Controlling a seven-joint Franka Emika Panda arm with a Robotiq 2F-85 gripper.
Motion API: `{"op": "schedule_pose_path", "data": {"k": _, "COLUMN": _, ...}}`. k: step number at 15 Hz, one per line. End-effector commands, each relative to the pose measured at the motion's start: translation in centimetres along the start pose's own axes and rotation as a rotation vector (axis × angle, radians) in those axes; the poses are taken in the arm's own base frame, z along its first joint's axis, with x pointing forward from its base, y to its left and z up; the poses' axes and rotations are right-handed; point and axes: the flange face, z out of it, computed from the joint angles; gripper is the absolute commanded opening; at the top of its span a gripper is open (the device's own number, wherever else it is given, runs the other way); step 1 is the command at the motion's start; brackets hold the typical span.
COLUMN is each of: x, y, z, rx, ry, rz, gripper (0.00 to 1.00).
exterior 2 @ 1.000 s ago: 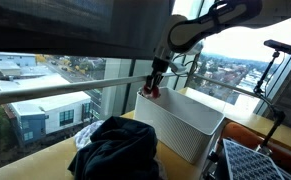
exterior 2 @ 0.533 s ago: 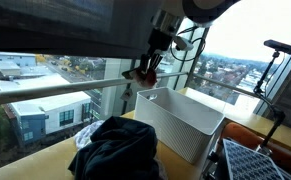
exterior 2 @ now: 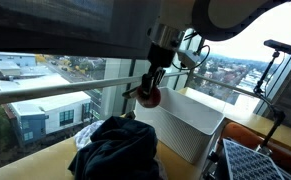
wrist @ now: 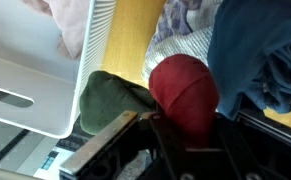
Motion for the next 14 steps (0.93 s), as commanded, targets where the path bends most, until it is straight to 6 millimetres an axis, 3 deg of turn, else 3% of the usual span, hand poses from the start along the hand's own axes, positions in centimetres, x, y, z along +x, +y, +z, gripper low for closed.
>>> {"op": "schedule_pose_path", "data": {"k": 1, "x": -1.8, "y": 0.9, "z": -0.2, "rx": -0.020, "ry": -0.017, "rz": 0.008, "gripper": 0.59}}
{"op": "schedule_pose_path", "data": {"k": 7, "x": -3.3, "y": 3.7, "z": -1.3, "rx": -0.017, "ry": -0.017, "rz": 0.045, "gripper": 1.00}}
{"op": "schedule_pose_path", "data": {"k": 11, "x": -4.6, "y": 8.5, "z": -1.1, "rx": -0.024, "ry": -0.023, "rz": 0.105, "gripper": 1.00}}
{"op": "schedule_pose_path", "data": {"k": 14, "x": -6.0, "y": 12.8, "z": 1.2, "rx": -0.027, "ry": -0.051, "rz": 0.151, "gripper": 1.00}}
